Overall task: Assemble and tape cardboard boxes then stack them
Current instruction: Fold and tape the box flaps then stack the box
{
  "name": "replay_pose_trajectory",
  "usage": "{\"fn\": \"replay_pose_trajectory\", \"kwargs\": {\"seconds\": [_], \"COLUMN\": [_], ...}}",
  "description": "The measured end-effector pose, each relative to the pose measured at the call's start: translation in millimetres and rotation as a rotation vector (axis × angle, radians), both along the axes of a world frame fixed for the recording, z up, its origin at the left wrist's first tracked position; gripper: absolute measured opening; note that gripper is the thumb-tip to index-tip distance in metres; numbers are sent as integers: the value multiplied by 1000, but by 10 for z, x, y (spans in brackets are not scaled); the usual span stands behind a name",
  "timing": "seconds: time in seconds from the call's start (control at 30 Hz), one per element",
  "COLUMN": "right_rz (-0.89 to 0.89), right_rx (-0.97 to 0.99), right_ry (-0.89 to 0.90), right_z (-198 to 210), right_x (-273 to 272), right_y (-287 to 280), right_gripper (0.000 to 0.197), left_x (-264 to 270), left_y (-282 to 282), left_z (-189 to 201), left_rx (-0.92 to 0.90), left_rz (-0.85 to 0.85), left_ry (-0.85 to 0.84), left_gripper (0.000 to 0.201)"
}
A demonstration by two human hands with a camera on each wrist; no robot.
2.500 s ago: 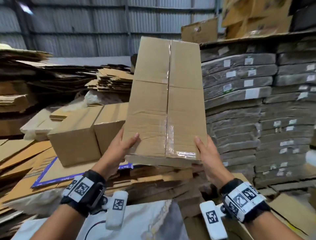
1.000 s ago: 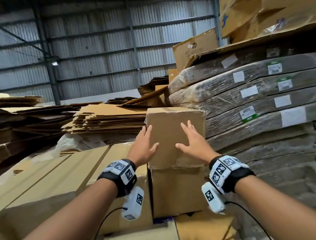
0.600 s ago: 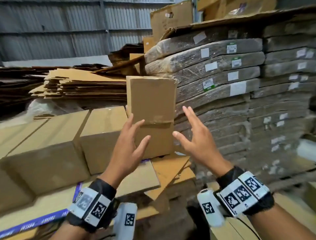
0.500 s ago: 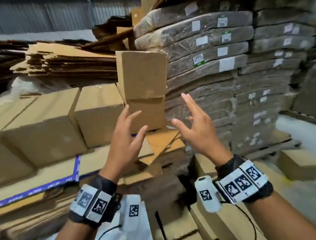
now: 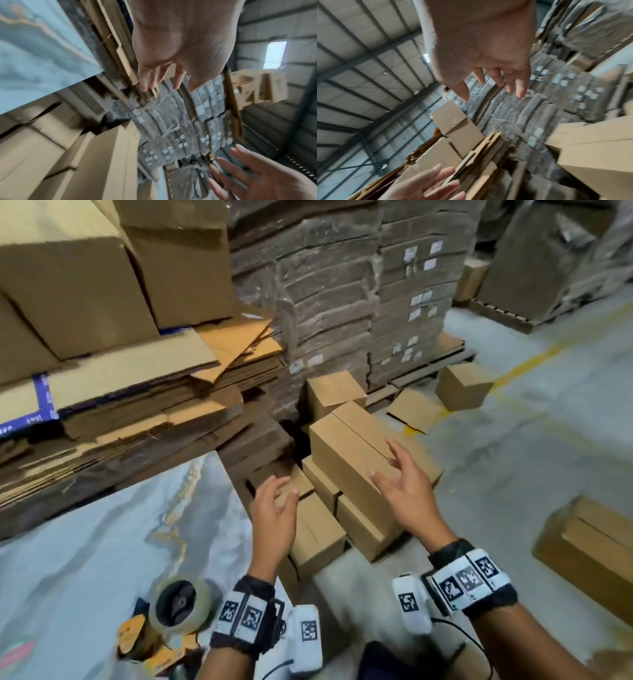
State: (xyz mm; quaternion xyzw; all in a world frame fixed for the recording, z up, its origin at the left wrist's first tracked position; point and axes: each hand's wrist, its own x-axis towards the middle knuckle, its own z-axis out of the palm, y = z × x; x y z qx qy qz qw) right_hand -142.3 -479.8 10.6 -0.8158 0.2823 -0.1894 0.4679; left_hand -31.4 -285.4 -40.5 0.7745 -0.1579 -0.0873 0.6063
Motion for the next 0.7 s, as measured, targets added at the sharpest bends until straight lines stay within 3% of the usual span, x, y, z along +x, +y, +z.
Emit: {"fn": "replay_pose_trajectory", "kwargs": {"seconds": [0.27,0.5,0.6,0.7], "right_rz": [-188,-231,-212,-180], "right_rx": [141,186,213,234], "right_ry": [203,374,491,627], "right_z": [-608,-1306,-1732,-2237], "right_x": [-316,-88,105,362], "right_y": [-881,-2379,-3062,-3673], "right_gripper": [63,65,64,66], "left_x": [-57,205,314,413], "left_y": [-887,-2214,-2779,-3275], "left_z": [-520,-1003,-1296,-1732], "left_rx": [74,-100,-85,-45], "left_rz": [-26,67,105,146], "left_ry": [296,768,882,963], "left_gripper": [34,33,24,33]}}
